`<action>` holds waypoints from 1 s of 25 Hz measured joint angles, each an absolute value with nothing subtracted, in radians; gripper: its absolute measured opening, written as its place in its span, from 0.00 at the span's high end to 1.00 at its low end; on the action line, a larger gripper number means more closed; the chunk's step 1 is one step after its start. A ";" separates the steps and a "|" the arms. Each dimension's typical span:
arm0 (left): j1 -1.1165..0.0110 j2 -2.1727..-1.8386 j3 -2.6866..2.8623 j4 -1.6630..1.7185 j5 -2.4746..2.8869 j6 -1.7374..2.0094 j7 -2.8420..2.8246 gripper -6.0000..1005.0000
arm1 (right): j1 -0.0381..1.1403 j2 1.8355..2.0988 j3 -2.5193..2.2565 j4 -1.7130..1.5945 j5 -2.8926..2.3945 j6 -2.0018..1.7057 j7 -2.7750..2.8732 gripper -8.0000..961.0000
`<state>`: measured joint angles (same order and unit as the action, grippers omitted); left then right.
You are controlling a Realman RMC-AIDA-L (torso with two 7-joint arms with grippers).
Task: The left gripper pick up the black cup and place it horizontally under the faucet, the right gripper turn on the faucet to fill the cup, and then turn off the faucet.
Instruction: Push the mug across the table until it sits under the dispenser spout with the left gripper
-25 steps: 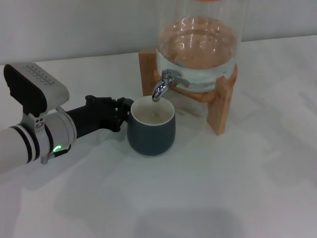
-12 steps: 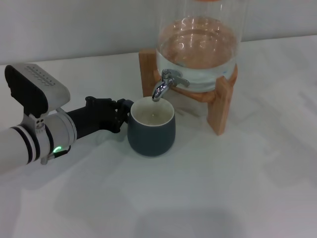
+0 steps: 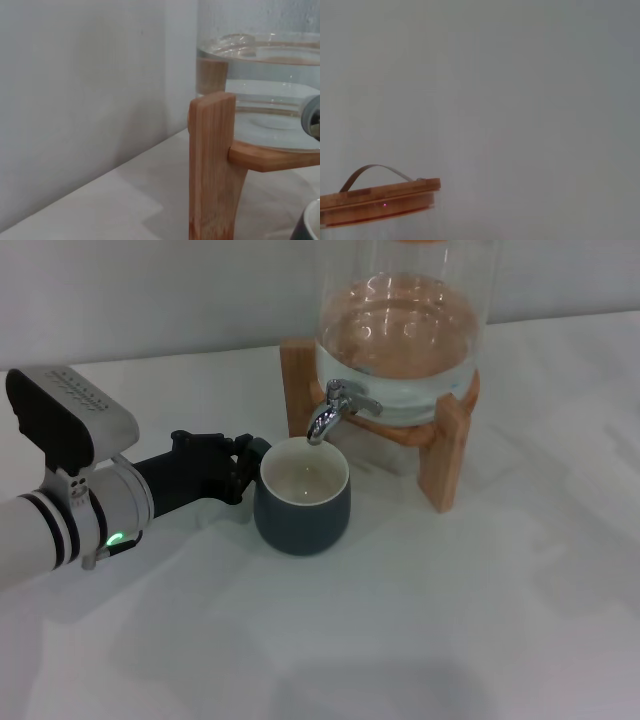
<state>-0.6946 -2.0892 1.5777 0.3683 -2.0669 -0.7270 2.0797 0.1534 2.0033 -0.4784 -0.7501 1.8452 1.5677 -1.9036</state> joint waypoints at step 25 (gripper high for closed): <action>-0.695 -2.089 1.583 0.367 -2.066 -0.726 2.065 0.63 | 0.147 2.003 -0.476 -0.750 1.845 1.568 -1.903 0.28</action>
<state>-0.6949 -2.0892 1.5827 0.3665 -2.0658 -0.7260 2.0655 0.1467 2.0033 -0.4763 -0.7501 1.8453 1.5685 -1.9032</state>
